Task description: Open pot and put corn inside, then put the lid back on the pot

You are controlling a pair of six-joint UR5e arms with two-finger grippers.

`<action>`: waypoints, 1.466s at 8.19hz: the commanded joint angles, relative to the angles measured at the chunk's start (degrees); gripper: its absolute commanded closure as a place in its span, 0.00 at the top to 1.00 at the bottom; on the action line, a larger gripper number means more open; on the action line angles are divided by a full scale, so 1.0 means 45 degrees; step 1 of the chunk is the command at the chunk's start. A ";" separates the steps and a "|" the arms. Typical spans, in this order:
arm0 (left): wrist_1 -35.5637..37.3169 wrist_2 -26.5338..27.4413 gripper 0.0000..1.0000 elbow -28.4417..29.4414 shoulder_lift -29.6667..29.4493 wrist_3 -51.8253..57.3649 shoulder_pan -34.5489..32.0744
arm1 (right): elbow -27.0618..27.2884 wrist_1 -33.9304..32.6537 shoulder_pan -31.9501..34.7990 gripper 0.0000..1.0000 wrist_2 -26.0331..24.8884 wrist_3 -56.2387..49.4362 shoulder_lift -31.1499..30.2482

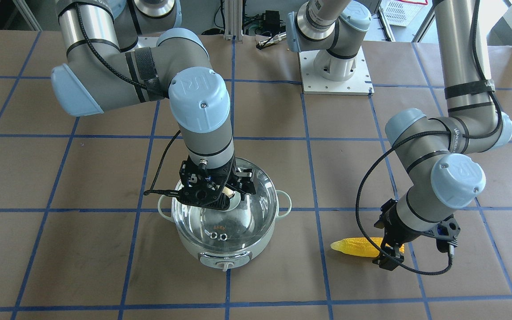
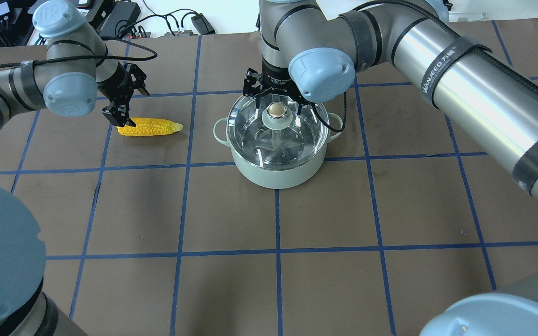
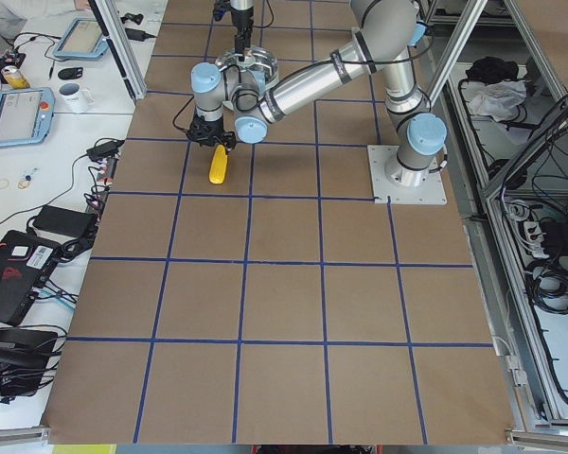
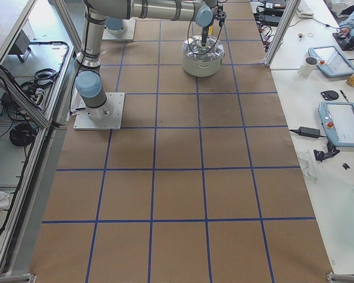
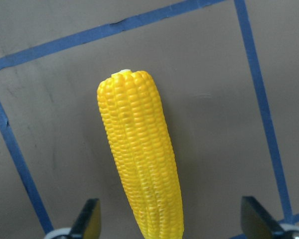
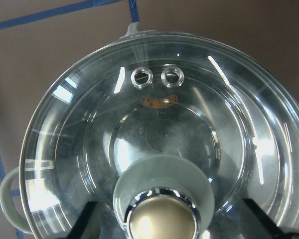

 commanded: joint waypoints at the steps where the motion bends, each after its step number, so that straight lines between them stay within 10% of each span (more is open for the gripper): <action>1: 0.0308 0.0077 1.00 0.0100 -0.0594 -0.0020 0.0067 | 0.0106 0.0015 0.0001 0.90 -0.0002 -0.0082 0.0003; 5: 0.0308 0.0097 1.00 0.0179 -0.0905 -0.0917 0.0126 | 0.0087 -0.0004 0.0001 0.43 0.0037 -0.0200 0.0022; 10: 0.0171 0.0819 1.00 0.0101 -0.1122 -0.1074 0.0146 | -0.0108 0.0112 0.0001 0.27 0.0389 -0.0239 -0.0094; 12: 0.0132 0.0722 0.68 0.0159 -0.1201 -0.0842 0.0146 | -0.0419 0.0907 -0.0231 0.27 0.0292 -0.1013 -0.0677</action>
